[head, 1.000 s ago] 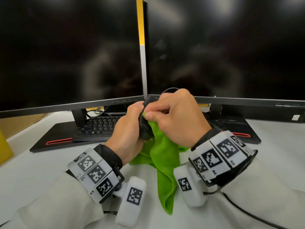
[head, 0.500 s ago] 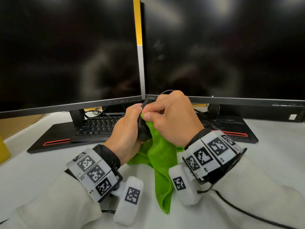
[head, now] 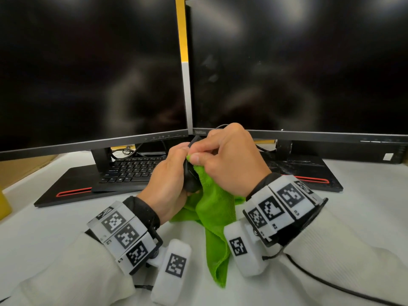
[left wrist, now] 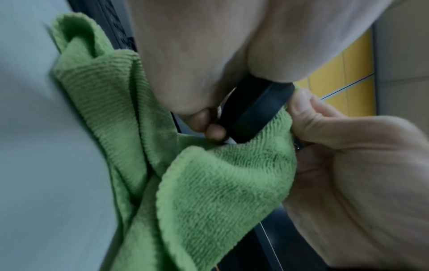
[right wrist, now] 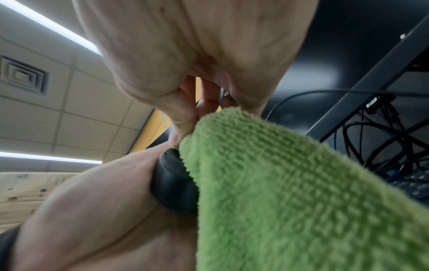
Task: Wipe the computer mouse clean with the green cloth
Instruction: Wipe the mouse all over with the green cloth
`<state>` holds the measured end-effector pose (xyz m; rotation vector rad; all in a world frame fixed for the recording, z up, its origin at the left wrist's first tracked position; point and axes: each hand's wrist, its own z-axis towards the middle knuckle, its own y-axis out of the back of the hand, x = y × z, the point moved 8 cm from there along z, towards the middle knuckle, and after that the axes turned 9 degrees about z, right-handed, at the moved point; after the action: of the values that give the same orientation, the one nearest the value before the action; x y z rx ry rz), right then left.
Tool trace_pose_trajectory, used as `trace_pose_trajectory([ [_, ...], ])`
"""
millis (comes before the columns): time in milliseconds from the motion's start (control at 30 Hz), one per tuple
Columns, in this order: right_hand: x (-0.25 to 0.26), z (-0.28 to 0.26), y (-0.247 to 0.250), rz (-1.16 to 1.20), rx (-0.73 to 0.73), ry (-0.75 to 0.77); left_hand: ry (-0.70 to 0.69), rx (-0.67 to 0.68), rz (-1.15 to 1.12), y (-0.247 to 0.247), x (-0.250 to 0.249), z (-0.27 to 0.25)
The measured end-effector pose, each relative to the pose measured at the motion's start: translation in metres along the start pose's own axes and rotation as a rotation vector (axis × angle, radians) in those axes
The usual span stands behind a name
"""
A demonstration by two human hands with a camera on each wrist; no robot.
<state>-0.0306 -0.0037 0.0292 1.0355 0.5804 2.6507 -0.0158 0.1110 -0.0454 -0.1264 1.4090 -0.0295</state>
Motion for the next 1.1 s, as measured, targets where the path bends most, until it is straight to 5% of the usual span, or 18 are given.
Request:
trace_pose_trajectory([
  [233, 0.005, -0.004, -0.009, -0.01, 0.079, 0.016, 0.034, -0.053, -0.003, 0.005, 0.004, 0.002],
  [400, -0.008, 0.005, 0.006, 0.013, -0.014, -0.039, 0.051, -0.012, -0.06, -0.001, 0.004, -0.001],
  [667, -0.003, 0.002, -0.005, 0.095, 0.107, -0.04, 0.026, -0.027, -0.042, 0.003, 0.001, 0.001],
  [833, -0.013, 0.006, 0.008, 0.049, -0.011, -0.063, 0.027, 0.026, -0.051, -0.005, 0.002, -0.002],
  [1000, 0.0, 0.001, -0.006, 0.065, 0.11, -0.022, 0.029, -0.049, -0.035, 0.002, -0.002, -0.001],
  [1100, -0.004, 0.004, 0.0, 0.073, 0.027, -0.04, 0.023, -0.046, -0.025, 0.0, -0.004, -0.003],
])
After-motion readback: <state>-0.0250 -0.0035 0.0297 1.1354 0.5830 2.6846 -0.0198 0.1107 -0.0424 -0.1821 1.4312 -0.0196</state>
